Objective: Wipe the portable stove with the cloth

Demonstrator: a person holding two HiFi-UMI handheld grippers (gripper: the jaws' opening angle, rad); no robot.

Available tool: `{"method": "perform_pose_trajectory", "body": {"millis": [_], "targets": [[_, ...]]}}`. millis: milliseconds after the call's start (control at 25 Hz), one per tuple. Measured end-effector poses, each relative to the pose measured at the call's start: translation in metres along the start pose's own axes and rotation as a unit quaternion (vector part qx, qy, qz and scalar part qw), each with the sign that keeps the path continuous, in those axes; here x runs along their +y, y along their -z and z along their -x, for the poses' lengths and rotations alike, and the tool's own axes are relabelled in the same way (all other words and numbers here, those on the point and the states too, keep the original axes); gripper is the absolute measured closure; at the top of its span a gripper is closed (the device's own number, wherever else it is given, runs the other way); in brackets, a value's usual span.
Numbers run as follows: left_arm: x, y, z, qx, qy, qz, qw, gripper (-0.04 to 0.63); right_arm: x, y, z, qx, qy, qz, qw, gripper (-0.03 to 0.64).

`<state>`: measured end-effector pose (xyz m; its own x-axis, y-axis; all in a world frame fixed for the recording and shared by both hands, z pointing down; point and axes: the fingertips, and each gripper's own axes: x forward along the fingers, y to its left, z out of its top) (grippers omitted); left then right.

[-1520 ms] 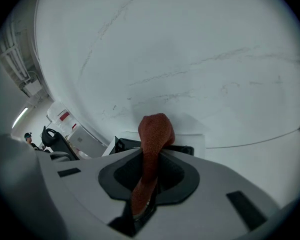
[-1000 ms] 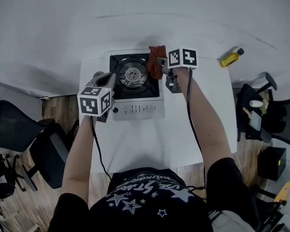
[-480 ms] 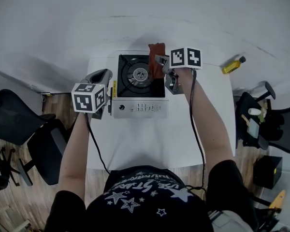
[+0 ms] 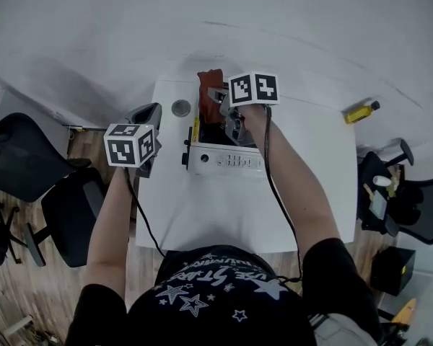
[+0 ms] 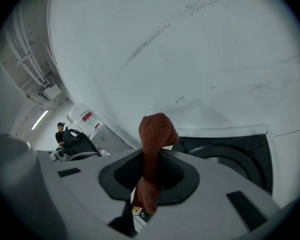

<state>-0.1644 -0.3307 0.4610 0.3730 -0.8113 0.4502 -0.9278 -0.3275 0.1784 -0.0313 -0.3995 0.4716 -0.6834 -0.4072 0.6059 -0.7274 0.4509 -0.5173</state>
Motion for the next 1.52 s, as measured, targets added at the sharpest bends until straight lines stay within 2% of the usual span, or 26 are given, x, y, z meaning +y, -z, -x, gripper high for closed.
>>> {"method": "perform_pose_trajectory", "body": {"millis": [160,360,640,1080,1520], "targets": [[0.008,0.012,0.003,0.007,0.001,0.008,0.9999,0.589,0.001,0.02,-0.026,0.026,0.009,-0.001,1.0,0.554],[0.013,0.019,-0.002,0.016,0.007,0.009,0.9998,0.589,-0.01,0.032,-0.04,0.053,0.049,0.039,0.997,0.554],[0.004,0.016,-0.014,0.019,0.019,0.003,0.9996,0.589,-0.033,0.033,-0.025,0.044,0.053,0.012,0.998,0.554],[-0.043,0.004,-0.046,0.028,0.043,-0.023,0.9984,0.589,-0.063,0.036,0.014,0.026,0.047,-0.006,0.999,0.554],[-0.091,-0.001,-0.07,0.038,0.063,-0.045,0.9963,0.589,-0.124,0.049,0.07,-0.002,0.064,-0.057,0.996,0.554]]}}
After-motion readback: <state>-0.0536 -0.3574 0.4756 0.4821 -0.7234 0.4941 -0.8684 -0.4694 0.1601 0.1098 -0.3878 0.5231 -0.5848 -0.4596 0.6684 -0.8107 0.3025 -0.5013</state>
